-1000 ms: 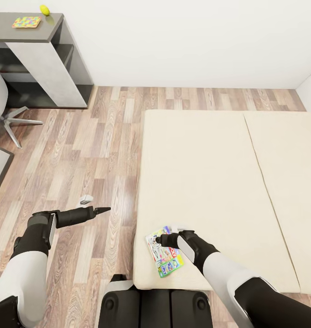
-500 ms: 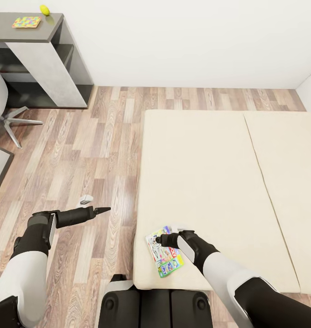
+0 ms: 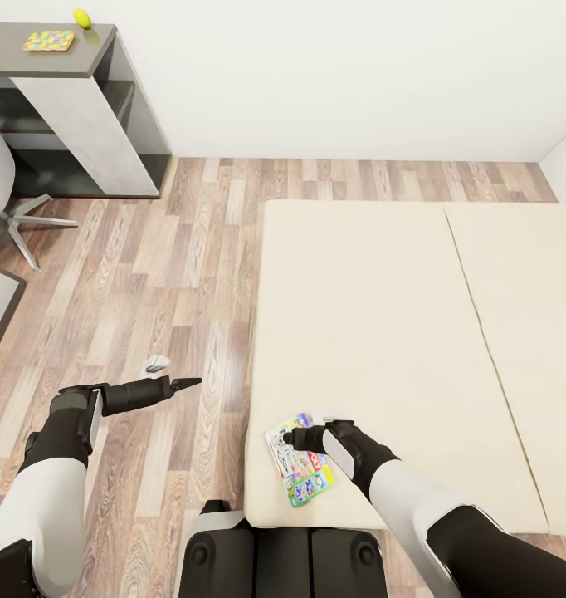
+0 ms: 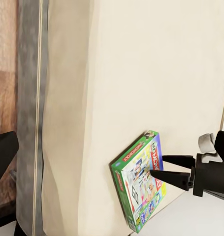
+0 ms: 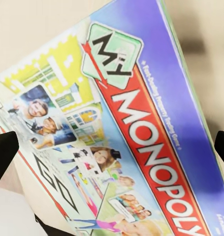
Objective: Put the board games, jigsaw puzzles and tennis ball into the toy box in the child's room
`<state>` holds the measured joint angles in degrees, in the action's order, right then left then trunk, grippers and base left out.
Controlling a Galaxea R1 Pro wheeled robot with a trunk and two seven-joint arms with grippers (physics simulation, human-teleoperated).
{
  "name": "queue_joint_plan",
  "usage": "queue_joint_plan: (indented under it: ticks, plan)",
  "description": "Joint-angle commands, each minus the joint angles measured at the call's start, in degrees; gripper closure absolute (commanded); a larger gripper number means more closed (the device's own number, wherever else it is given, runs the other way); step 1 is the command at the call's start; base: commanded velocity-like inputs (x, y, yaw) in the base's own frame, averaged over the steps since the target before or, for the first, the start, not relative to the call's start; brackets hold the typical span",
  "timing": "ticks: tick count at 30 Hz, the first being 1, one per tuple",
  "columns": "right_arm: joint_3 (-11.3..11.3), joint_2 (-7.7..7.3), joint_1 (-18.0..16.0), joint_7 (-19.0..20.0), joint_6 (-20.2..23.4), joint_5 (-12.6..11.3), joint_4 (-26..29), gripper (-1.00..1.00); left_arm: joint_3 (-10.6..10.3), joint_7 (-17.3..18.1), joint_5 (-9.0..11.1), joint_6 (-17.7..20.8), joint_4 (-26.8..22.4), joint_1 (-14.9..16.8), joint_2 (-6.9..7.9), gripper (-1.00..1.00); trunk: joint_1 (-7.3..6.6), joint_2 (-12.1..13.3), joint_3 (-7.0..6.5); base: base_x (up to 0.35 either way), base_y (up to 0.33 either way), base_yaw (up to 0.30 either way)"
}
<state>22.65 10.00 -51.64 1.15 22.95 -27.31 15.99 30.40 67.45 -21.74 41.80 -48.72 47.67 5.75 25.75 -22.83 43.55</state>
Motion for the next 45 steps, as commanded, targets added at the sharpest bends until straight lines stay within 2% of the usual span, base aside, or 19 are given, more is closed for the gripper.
queue_joint_plan:
  ticks: [1,8,13,19,45]
  plan:
    - [0.06,0.00,-0.04,0.11,0.38,0.14,0.02,-1.00,0.25,0.57,-0.58,0.47,-0.06,0.05,-0.04,-1.00,0.03,-0.09,0.07,0.000,0.004,0.000]
    - [-0.16,0.00,-0.02,-0.27,4.21,0.13,0.01,-1.00,0.27,0.66,-0.58,0.48,-0.06,0.06,0.02,-1.00,0.03,-0.09,0.07,0.000,0.001,0.000]
    - [-2.31,0.00,-0.03,-0.35,4.82,0.15,0.01,-1.00,0.28,0.66,-0.58,0.48,-0.06,0.07,-0.02,-1.00,0.03,-0.09,0.07,0.000,0.000,0.000]
    - [-3.15,0.00,-0.02,-0.38,4.97,0.18,0.01,-1.00,0.28,0.65,-0.58,0.48,-0.06,0.06,0.02,-1.00,0.03,-0.09,0.07,0.000,0.000,0.000]
    - [-3.36,0.00,-0.03,-0.44,4.98,0.24,0.01,-1.00,0.27,0.58,-0.58,0.48,-0.06,0.05,-0.04,-1.00,0.03,-0.09,0.07,0.000,0.018,0.000]
